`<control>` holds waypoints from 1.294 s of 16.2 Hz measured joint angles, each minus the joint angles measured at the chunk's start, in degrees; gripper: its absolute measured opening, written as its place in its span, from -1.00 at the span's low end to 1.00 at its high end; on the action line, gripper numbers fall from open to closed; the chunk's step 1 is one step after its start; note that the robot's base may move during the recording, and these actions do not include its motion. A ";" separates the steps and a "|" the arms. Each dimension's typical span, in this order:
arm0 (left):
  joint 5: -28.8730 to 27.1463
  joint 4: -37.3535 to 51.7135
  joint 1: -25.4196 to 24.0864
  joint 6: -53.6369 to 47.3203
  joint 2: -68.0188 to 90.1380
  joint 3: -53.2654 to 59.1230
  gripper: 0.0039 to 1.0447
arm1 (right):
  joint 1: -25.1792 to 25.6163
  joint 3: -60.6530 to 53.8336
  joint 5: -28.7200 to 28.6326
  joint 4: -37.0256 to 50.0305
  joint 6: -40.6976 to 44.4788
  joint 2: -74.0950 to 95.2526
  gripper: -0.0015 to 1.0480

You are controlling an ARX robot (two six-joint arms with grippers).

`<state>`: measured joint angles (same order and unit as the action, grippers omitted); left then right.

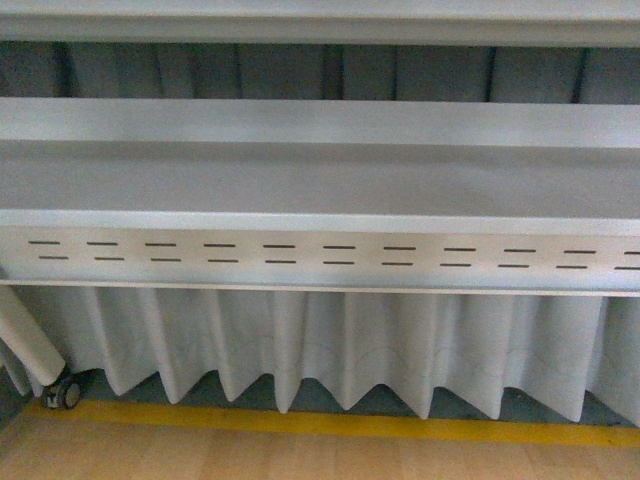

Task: Wind up and store yellow beetle toy

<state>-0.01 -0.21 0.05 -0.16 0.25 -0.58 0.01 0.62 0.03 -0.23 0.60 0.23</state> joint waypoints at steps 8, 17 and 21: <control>-0.02 0.00 0.00 0.00 0.00 0.00 0.88 | 0.00 0.00 0.00 0.02 0.00 0.00 0.87; 0.00 0.00 0.00 0.00 0.00 0.00 0.88 | 0.00 0.00 0.00 0.02 -0.02 0.00 0.87; 0.00 0.00 0.00 0.00 0.00 0.00 0.88 | 0.00 0.00 0.00 0.02 -0.02 0.00 0.87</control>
<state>-0.01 -0.21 0.05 -0.16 0.25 -0.58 0.01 0.62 0.03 -0.21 0.58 0.23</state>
